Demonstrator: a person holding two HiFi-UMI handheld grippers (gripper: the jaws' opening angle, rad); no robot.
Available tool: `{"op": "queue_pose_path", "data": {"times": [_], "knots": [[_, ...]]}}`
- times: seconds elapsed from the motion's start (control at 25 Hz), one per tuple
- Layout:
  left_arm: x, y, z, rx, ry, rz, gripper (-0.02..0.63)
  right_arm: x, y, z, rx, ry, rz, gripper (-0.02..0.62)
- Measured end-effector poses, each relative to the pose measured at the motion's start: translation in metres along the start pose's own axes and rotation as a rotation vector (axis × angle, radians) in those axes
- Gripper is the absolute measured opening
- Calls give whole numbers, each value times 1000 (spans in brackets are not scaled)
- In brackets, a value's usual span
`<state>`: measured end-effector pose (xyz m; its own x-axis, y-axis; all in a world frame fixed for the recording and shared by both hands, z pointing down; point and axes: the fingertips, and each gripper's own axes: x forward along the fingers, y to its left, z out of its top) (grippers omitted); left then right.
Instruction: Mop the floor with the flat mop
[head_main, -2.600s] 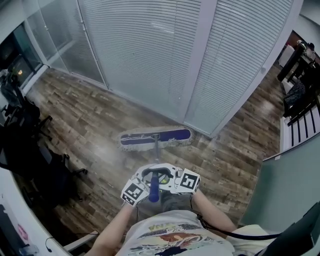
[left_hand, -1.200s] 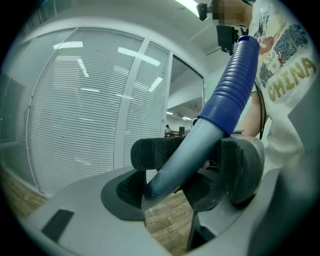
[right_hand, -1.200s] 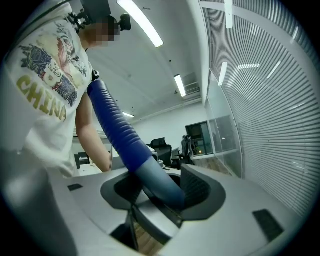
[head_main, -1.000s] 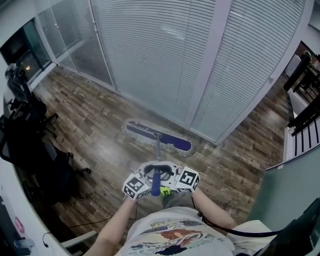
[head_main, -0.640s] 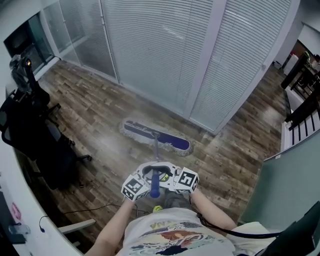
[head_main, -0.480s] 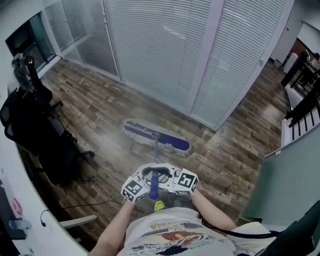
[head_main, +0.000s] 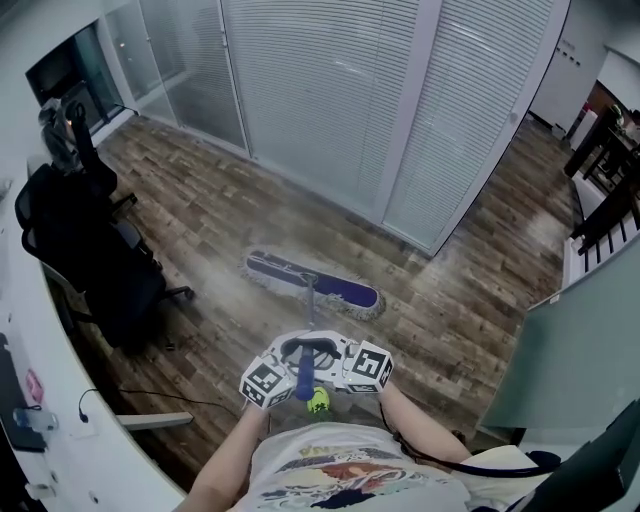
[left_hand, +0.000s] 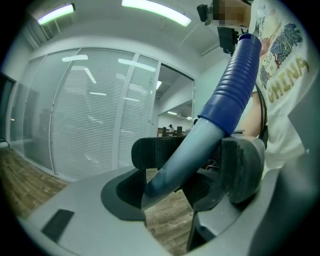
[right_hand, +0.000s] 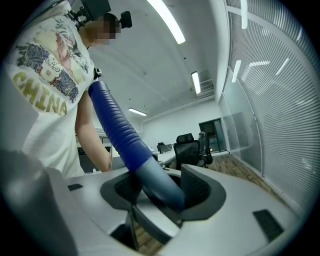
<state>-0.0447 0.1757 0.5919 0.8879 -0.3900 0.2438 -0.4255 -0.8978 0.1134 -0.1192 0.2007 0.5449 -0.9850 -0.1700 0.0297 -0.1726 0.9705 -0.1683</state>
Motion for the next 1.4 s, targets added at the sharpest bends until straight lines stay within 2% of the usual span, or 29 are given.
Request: {"op": "queue_pose_path", "data": {"times": [0.52, 0.72, 1.12, 1.4], "knots": [[-40, -188, -43, 1, 21, 77, 193, -74, 184, -42, 2, -18, 65, 222], [-54, -237, -53, -2, 23, 91, 193, -89, 233, -52, 6, -18, 84, 222], [-48, -230, -57, 0, -7, 74, 193, -87, 225, -58, 1, -9, 92, 224], [-47, -166, -45, -10, -25, 81, 193, -54, 173, -46, -9, -1, 119, 224]]}}
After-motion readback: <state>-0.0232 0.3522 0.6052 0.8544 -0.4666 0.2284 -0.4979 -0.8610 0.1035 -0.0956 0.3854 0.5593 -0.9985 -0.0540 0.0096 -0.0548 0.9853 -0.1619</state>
